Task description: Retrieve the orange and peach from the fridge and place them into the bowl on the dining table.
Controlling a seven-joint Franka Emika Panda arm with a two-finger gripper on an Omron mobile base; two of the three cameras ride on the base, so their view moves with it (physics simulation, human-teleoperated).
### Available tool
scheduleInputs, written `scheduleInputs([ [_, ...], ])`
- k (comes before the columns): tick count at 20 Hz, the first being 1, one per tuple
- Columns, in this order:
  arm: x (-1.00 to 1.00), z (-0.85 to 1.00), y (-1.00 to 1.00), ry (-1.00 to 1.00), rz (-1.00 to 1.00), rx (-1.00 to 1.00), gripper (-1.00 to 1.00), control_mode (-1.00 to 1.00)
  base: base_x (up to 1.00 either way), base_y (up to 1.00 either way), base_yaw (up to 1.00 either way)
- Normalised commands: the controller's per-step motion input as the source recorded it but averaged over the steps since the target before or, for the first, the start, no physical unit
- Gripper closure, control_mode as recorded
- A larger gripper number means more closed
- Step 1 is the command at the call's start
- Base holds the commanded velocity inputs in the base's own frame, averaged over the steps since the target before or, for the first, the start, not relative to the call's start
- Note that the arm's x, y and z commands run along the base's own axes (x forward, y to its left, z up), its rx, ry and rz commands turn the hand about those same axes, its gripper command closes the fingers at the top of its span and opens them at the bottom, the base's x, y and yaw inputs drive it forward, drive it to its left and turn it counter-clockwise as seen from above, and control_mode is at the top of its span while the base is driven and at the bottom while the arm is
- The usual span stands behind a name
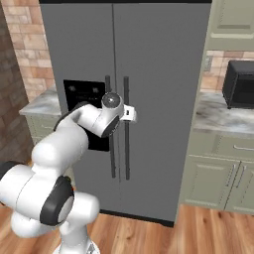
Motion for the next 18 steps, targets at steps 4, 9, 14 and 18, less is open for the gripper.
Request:
scheduleInputs([
  [4,0.67,0.20,-0.13,0.00,-0.01,0.00,-1.00,-1.00,0.00,0.00,0.00],
  [9,0.59,0.17,-0.05,0.00,0.00,0.00,-1.00,-1.00,0.00,0.00,0.00],
  [14,0.44,0.00,0.00,-0.15,0.00,0.00,-1.00,-1.00,0.00,0.00,0.00],
  [18,0.27,-0.08,0.00,-0.33,0.00,0.00,-1.00,-1.00,0.00,0.00,0.00],
])
